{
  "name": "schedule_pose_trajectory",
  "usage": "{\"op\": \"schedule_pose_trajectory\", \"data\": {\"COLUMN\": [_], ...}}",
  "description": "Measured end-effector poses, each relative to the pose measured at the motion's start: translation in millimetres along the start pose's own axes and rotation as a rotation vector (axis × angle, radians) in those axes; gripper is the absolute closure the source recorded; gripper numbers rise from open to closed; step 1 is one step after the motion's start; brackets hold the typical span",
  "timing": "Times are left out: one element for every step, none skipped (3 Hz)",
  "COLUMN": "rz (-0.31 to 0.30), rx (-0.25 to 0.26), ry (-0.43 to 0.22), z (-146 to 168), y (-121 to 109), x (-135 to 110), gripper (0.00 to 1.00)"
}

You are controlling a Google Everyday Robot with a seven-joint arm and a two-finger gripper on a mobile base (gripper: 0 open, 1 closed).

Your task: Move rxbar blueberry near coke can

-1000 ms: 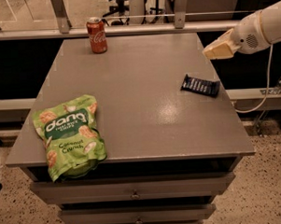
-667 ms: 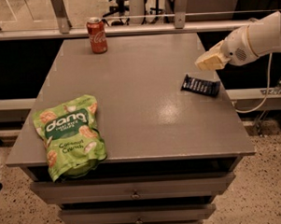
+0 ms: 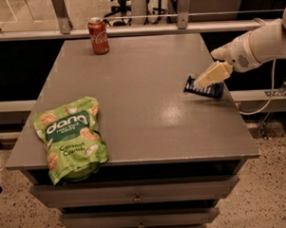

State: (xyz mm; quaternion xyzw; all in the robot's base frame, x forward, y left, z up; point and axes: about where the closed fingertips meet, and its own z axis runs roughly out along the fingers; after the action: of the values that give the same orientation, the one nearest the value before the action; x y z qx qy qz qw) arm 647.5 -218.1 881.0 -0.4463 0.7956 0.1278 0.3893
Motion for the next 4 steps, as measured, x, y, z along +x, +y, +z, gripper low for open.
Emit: {"op": "schedule_pose_trajectory", "data": {"rz": [0.007,0.023,0.039,0.048], "rx": [0.003,-0.009,-0.028,-0.048], "ry": [0.028,0.055,0.078,0.084], "z": [2,8,14,18], "y": [-4,-5,-3,-1], "x": [11,23,32,36], "gripper": [0.00,0.00,0.00,0.12]}}
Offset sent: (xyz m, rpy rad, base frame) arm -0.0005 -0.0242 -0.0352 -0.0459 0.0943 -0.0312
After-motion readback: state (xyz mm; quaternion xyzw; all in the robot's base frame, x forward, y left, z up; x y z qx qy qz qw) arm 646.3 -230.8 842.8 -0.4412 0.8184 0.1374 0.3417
